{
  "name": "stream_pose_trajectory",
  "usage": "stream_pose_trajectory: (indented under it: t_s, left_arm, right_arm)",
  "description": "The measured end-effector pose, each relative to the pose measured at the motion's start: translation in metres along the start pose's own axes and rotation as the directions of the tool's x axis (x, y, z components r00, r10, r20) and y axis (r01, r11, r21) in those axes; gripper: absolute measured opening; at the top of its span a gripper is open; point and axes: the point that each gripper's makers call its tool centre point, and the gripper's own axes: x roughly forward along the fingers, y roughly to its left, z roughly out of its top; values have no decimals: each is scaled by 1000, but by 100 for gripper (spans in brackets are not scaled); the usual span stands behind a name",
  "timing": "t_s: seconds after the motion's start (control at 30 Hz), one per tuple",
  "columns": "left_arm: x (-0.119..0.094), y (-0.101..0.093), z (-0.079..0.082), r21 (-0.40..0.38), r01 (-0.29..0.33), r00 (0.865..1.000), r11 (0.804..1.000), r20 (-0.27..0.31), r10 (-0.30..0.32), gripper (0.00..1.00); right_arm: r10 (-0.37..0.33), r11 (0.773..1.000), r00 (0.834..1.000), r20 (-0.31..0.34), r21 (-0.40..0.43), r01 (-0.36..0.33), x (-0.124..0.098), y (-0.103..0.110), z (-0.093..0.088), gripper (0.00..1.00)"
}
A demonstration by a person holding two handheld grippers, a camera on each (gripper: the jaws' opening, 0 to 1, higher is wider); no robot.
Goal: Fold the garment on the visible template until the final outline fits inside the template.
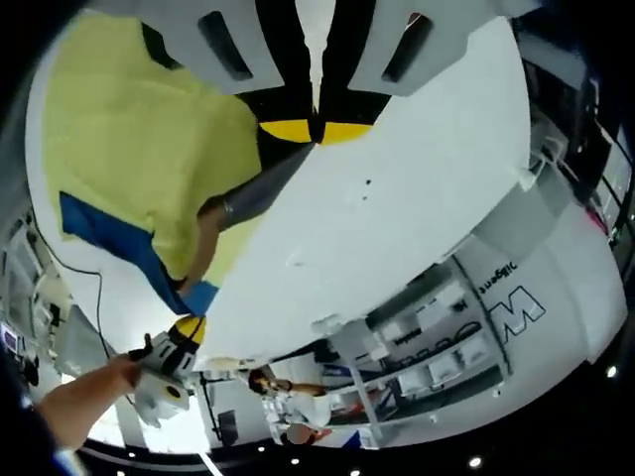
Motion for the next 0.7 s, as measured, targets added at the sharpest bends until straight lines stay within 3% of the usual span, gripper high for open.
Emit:
stream_pose_trajectory:
  t_s: [0.23,0.5,0.7]
  left_arm:
    - [22,9,-12,-52,9,999,999,-32,-11,1]
    - [48,13,-33,-187,29,996,982,-83,-45,1]
    - [64,13,-43,-246,32,992,969,-110,-61,1]
  right_arm:
    - [-5,999,999,-34,41,7,23,-7,-10,0]
    - [15,990,996,-90,143,-2,49,-9,-32,0]
    - [27,990,992,-126,138,-9,63,-9,-40,0]
